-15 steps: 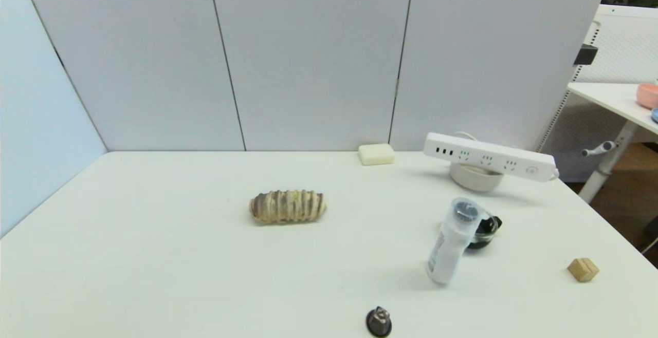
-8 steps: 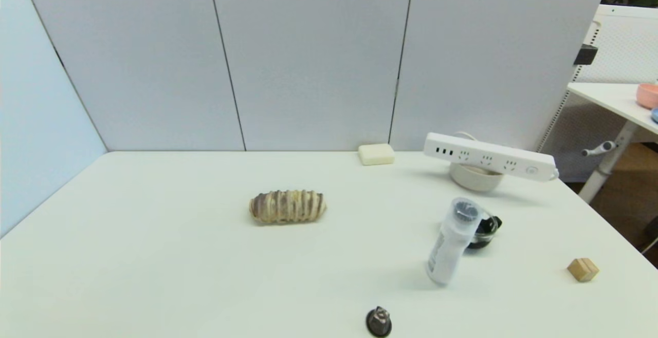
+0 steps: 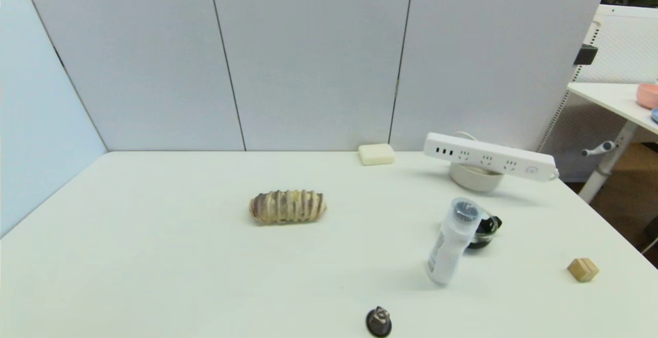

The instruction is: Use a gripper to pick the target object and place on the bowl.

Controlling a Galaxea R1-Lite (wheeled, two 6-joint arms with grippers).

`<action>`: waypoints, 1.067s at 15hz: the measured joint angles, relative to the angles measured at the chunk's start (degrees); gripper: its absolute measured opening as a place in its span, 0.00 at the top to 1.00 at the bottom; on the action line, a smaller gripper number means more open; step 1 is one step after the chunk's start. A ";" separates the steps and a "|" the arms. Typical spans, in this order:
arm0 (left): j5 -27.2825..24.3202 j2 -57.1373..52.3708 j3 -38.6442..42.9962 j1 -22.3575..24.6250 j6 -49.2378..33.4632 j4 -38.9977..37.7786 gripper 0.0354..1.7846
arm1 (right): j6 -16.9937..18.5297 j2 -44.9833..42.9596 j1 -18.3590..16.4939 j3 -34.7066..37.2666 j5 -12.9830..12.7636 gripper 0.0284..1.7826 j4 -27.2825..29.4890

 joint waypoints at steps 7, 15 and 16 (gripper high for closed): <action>0.00 0.00 0.00 0.00 0.00 0.02 0.04 | 4.55 0.00 -0.02 0.01 -1.77 0.04 -0.20; 0.00 0.00 0.00 0.00 0.02 0.00 0.04 | 14.98 0.02 0.00 0.04 -2.60 0.04 3.10; 0.02 0.00 0.00 0.00 0.00 0.00 0.04 | 13.90 0.02 0.00 0.04 -1.69 0.04 3.55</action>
